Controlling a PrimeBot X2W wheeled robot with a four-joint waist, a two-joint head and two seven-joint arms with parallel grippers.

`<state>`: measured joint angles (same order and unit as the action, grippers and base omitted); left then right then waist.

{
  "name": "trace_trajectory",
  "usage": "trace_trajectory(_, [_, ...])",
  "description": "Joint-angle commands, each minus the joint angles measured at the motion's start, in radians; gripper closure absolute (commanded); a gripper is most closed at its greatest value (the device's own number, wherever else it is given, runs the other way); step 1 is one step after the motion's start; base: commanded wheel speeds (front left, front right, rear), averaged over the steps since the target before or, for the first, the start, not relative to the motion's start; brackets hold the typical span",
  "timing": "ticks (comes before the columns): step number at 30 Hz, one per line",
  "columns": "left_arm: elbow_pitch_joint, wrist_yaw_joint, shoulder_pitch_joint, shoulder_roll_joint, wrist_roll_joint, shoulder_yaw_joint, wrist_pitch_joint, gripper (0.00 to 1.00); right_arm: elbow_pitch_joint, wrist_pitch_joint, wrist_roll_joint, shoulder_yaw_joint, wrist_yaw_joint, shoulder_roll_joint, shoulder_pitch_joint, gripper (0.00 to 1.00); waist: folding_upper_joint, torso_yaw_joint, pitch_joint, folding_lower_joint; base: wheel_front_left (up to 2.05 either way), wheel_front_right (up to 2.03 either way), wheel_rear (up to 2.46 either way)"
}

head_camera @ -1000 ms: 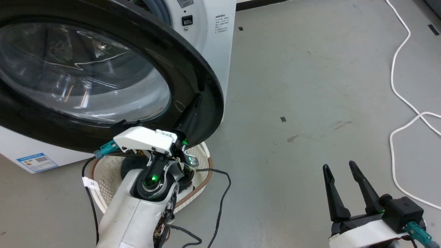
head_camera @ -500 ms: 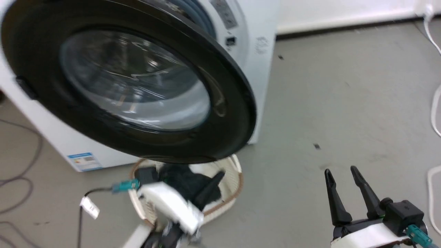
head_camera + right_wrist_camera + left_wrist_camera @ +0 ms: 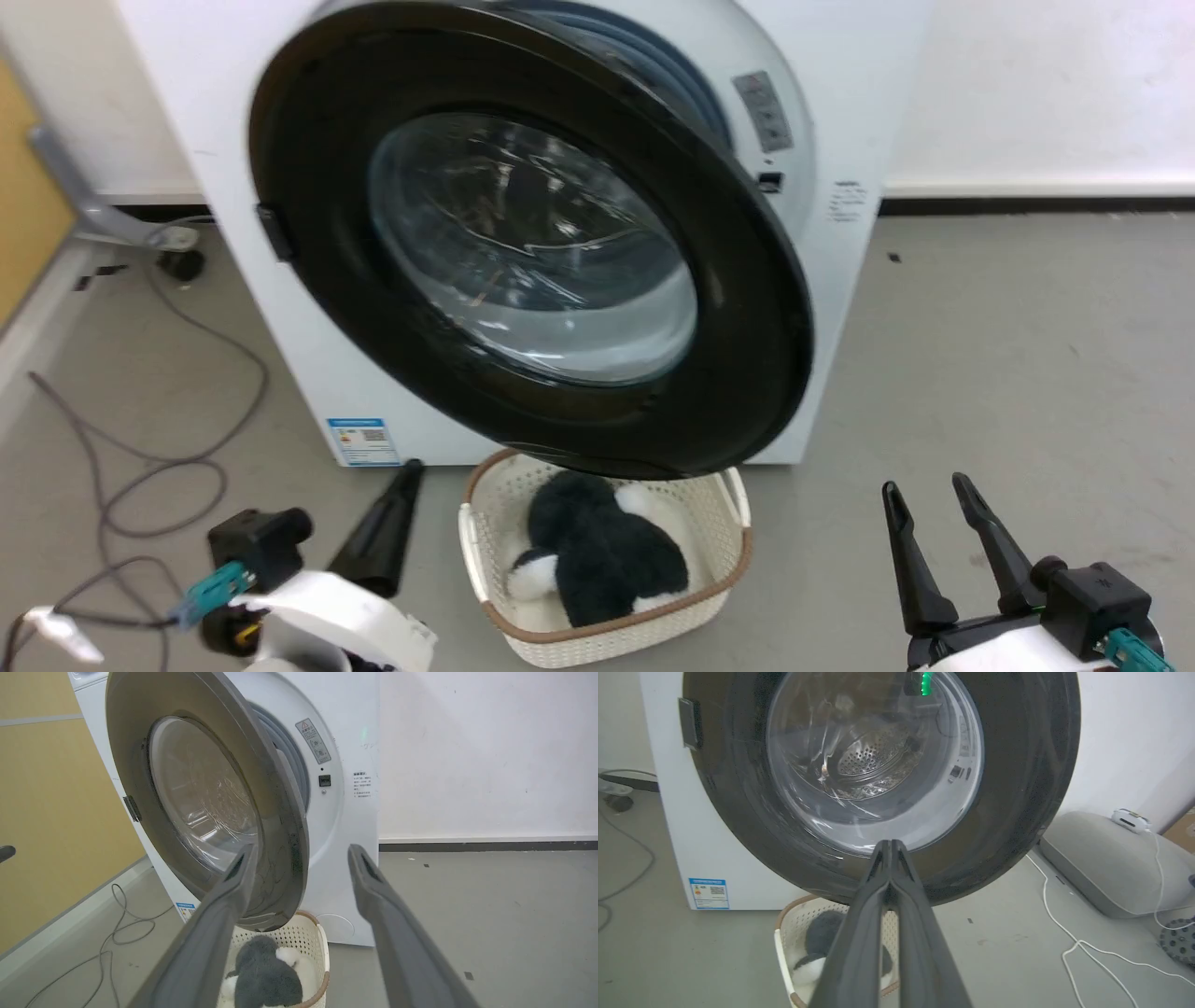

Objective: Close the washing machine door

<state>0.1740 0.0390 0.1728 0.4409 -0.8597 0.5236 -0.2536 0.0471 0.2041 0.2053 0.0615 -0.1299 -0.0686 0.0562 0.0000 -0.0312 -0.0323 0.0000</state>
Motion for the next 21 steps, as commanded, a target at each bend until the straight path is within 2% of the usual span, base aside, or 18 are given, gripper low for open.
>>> trace_trajectory(1, [-0.018,0.017,-0.025,-0.001,0.031,-0.016,-0.006,1.0,-0.007,-0.003,0.001,0.001,-0.001,-0.005,0.016,0.0,0.0,0.019,-0.013,0.0,0.0,0.0,0.0])
trace_trajectory(5, [-0.153,0.094,-0.109,-0.064,0.226,-0.168,-0.008,1.0,-0.011,-0.004,0.0,0.004,-0.001,-0.003,0.023,0.0,0.0,0.039,-0.018,0.0,0.0,0.0,0.0])
trace_trajectory(8, [-0.233,0.11,-0.198,-0.124,0.34,-0.254,-0.008,1.0,-0.011,-0.004,0.001,0.011,-0.001,-0.002,0.022,0.0,0.0,0.04,-0.019,0.0,0.0,0.0,0.0])
trace_trajectory(9, [-0.255,0.104,-0.225,-0.142,0.372,-0.271,-0.008,0.85,-0.011,-0.004,0.002,0.013,-0.001,-0.002,0.022,0.0,0.0,0.041,-0.019,0.0,0.0,0.0,0.0])
trace_trajectory(10, [-0.271,0.095,-0.249,-0.158,0.402,-0.284,-0.008,0.4,-0.01,-0.003,0.004,0.013,-0.001,-0.001,0.022,0.0,0.0,0.042,-0.02,0.0,0.0,0.0,0.0])
trace_trajectory(11, [-0.282,0.084,-0.271,-0.176,0.426,-0.297,-0.008,0.0,-0.008,-0.002,0.005,0.013,-0.001,0.0,0.023,0.0,0.0,0.044,-0.02,0.0,0.0,0.0,0.0])
trace_trajectory(17, [-0.253,0.053,-0.346,-0.234,0.562,-0.312,-0.008,0.0,0.002,0.003,0.008,0.017,-0.001,0.003,0.032,0.0,0.0,0.055,-0.02,0.0,0.0,0.0,0.0])
trace_trajectory(21, [-0.237,0.044,-0.352,-0.265,0.61,-0.322,-0.008,0.0,0.008,0.005,0.007,0.023,-0.001,0.005,0.032,0.0,0.0,0.061,-0.019,0.0,0.0,0.0,0.0])
